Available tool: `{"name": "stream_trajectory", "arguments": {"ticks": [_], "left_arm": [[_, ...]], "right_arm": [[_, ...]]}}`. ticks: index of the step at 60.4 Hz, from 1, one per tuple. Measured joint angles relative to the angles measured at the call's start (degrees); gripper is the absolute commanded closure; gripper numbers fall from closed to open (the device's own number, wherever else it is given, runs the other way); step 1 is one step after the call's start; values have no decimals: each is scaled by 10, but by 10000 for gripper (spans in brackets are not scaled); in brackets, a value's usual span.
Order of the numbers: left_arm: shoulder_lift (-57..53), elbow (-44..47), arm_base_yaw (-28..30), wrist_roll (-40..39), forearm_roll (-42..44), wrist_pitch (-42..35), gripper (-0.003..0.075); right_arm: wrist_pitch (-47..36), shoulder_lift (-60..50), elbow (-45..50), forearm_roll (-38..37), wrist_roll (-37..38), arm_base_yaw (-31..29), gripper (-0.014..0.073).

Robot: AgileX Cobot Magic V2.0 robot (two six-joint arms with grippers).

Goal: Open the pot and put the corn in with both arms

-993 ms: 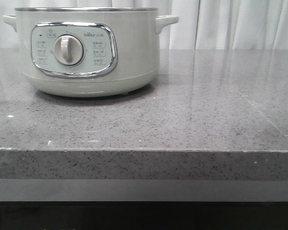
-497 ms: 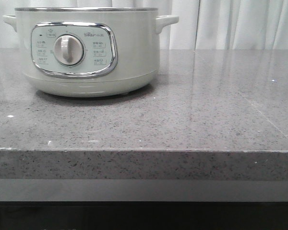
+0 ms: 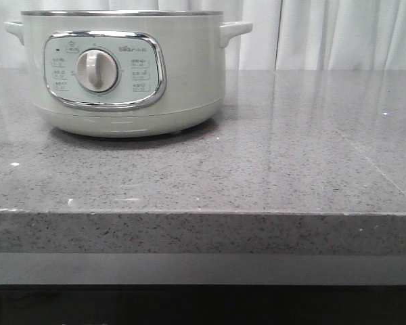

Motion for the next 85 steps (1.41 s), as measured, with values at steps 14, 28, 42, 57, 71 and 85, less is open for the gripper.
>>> {"name": "stream_trajectory", "arguments": {"ticks": [14,28,42,57,71,85], "left_arm": [[23,0,0,0,0,-87,533],[130,-54,-30,0,0,-138,534],[270,-121,-74,0,9,-209,534],[422,-222,-83,0,31,-255,534],[513,-292,-83,0,31,-271,533],[572,-311,-79,0,18,-276,534]], "right_arm": [[0,0,0,0,0,0,-8],[0,0,0,0,0,0,-8],[0,0,0,0,0,0,-8],[0,0,0,0,0,0,-8],[0,0,0,0,0,0,-8],[0,0,0,0,0,0,-8]]}}
